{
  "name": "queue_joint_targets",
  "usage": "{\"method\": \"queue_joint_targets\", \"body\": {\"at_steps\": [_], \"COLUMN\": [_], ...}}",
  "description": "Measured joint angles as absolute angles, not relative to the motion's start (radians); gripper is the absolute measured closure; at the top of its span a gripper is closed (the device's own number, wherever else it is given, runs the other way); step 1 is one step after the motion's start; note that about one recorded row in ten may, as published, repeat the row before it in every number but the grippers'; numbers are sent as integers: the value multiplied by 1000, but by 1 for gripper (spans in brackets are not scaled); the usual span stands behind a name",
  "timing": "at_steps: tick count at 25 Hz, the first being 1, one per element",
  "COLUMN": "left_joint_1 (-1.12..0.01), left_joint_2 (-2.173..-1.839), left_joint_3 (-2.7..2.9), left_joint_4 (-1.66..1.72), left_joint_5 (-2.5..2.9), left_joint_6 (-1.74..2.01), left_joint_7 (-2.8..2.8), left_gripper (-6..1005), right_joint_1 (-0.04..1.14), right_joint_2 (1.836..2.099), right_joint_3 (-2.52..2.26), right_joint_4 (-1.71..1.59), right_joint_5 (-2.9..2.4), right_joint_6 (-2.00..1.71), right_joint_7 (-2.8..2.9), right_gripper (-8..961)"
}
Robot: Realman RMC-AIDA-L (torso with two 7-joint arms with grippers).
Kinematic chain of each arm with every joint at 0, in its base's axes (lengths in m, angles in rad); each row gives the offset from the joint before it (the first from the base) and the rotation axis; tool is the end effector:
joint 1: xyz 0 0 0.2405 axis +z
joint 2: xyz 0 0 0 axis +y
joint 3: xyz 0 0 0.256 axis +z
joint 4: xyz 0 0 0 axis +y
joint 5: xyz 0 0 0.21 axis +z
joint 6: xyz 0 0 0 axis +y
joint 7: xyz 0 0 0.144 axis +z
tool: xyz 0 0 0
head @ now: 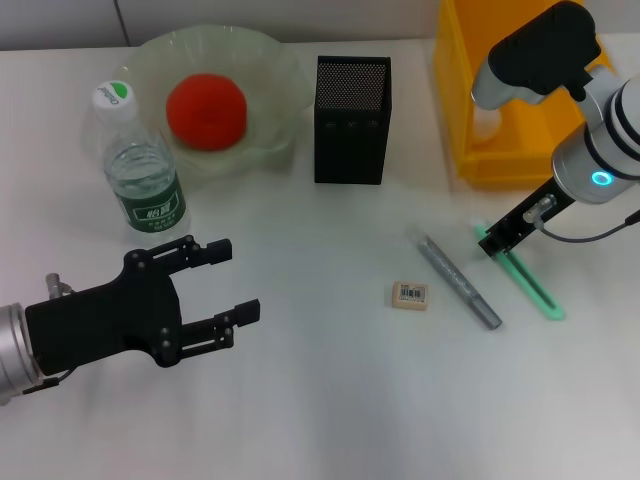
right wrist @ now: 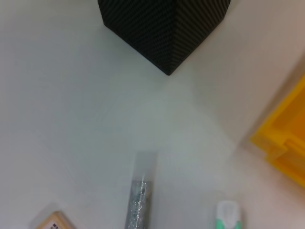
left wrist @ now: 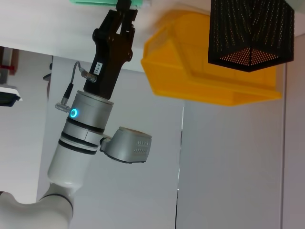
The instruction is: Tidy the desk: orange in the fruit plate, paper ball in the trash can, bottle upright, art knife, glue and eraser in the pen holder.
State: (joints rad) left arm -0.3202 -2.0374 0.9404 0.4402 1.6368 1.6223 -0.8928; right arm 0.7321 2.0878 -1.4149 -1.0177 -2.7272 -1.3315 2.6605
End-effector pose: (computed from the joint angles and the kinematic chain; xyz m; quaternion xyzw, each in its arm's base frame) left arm -0.2995 0.2546 -0.0215 -0.9283 -0.1223 -0.3138 0.1574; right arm 0.2079 0.3851 -0.0327 -0.8779 0.3646 -0.2213 0.2177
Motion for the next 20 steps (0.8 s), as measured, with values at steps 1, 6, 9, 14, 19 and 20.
{"method": "queue_joint_targets", "body": {"at_steps": [1, 6, 9, 14, 19, 20], "left_joint_1": [-320, -321, -321, -321, -321, -321], "left_joint_2": [-2038, -2042, -2043, -2042, -2042, -2042], "left_joint_3": [940, 941, 941, 941, 940, 939], "left_joint_4": [440, 440, 440, 440, 441, 441], "left_joint_5": [1637, 1637, 1637, 1637, 1632, 1631], "left_joint_6": [1620, 1606, 1602, 1601, 1601, 1601], "left_joint_7": [-893, -893, -893, -893, -893, -893], "left_gripper": [246, 246, 246, 246, 246, 246], "right_joint_1": [734, 735, 729, 723, 656, 634], "right_joint_2": [2088, 2088, 2088, 2088, 2081, 2080], "right_joint_3": [-1415, -1416, -1416, -1413, -1339, -1292], "right_joint_4": [-1014, -1005, -1013, -1028, -1180, -1228], "right_joint_5": [-2727, -2727, -2727, -2726, -2620, -2565], "right_joint_6": [-1330, -1326, -1326, -1335, -1391, -1406], "right_joint_7": [2660, 2660, 2657, 2646, 2585, 2556], "right_gripper": [545, 672, 732, 784, 784, 784]}}
